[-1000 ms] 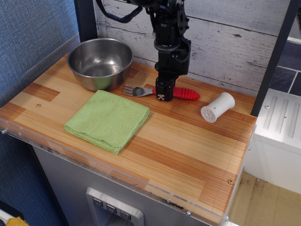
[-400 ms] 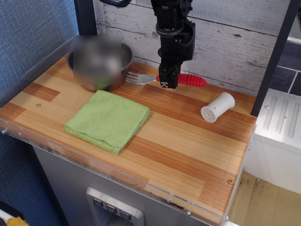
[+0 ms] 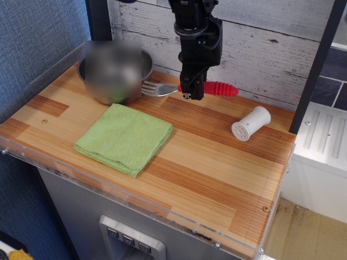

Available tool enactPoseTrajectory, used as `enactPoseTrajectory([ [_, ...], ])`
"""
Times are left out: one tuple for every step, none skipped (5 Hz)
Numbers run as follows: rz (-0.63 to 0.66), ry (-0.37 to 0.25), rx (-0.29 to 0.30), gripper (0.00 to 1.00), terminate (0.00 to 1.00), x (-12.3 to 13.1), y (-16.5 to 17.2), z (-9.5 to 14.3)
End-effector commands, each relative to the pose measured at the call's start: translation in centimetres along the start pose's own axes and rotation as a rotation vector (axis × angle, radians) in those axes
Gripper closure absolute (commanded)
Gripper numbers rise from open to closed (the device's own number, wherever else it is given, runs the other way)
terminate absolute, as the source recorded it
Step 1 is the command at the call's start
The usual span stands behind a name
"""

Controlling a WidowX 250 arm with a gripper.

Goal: Put the top of the fork on the green napkin.

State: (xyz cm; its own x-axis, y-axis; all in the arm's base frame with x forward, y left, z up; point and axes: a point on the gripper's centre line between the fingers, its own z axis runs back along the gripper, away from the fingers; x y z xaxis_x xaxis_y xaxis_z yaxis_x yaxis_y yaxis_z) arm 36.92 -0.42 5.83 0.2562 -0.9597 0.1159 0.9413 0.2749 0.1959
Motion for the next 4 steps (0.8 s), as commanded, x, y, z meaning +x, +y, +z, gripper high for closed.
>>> enactPoseTrajectory([
  [-0.006,-0.009,0.118,1.00,0.00,0.9,-0.3,5.1],
  [-0.013,0.007,0.131,1.00,0.00,0.6,-1.1,5.4],
  [-0.052,0.038,0.104,1.00,0.00,0.3,-2.6,5.5],
  [-0.067,0.050,0.107,1.00,0.00,0.2,-4.1,5.6],
])
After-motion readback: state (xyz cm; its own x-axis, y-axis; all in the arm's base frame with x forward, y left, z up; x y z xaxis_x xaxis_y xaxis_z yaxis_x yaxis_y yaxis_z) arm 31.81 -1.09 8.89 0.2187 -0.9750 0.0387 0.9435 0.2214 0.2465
